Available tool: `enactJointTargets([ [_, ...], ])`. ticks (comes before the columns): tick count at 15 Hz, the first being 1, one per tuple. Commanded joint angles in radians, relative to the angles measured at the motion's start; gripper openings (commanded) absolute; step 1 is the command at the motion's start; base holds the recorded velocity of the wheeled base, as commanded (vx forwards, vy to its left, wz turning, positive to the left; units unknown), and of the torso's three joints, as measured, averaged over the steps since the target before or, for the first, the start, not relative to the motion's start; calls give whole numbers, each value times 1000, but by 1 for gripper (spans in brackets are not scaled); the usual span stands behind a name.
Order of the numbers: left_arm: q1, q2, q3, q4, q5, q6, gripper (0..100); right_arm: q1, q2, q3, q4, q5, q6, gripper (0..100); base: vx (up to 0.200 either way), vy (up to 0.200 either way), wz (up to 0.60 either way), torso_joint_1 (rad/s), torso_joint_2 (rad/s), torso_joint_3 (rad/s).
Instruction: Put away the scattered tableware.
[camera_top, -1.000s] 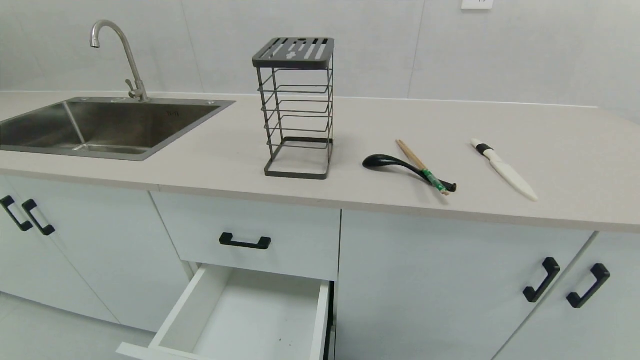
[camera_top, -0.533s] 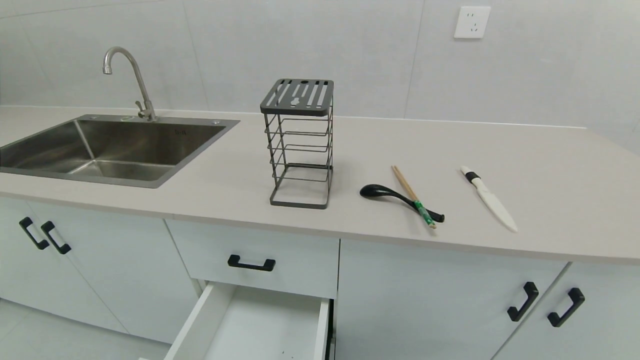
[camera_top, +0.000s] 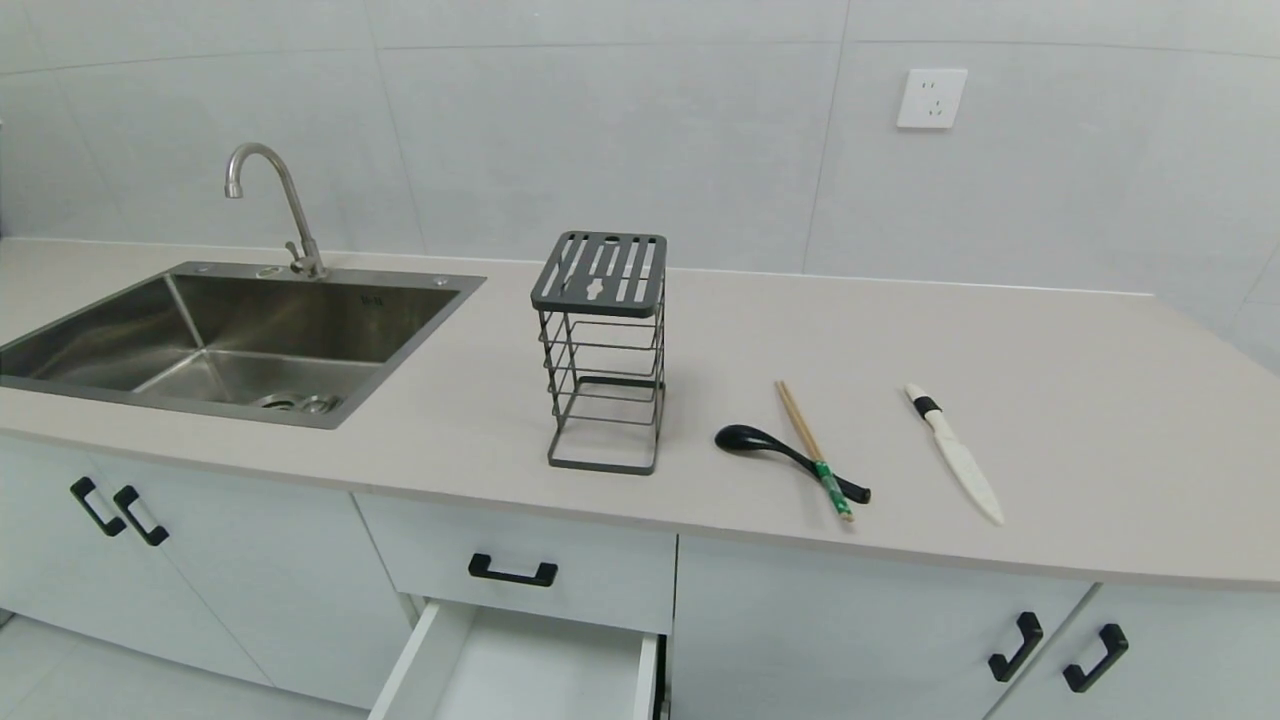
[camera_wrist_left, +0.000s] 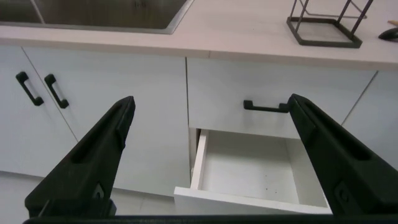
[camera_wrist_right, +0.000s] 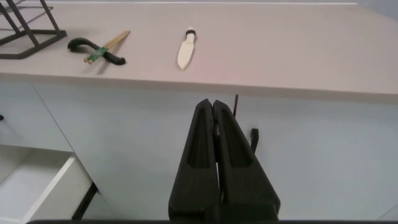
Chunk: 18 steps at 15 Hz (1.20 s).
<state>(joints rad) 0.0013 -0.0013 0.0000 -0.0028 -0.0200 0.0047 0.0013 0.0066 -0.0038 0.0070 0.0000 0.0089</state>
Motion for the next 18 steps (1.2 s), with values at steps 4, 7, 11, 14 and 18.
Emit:
enactJointTargets([
  [4, 0, 1, 0, 0, 0, 0, 100, 0, 1, 1, 2, -3, -3, 0, 0, 0, 0, 54, -121, -59],
  [7, 0, 1, 0, 0, 0, 0, 100, 0, 1, 1, 2, -3, -4, 0, 0, 0, 0, 0, 0, 0],
  [11, 0, 1, 0, 0, 0, 0, 100, 0, 1, 1, 1, -2, -1, 0, 0, 0, 0, 30, -52, -27],
  [14, 0, 1, 0, 0, 0, -2, 100, 0, 1, 1, 1, -2, -3, 0, 0, 0, 0, 181, -365, -183],
  [18, 0, 1, 0, 0, 0, -2, 100, 0, 1, 1, 1, -2, -1, 0, 0, 0, 0, 40, -79, -35],
])
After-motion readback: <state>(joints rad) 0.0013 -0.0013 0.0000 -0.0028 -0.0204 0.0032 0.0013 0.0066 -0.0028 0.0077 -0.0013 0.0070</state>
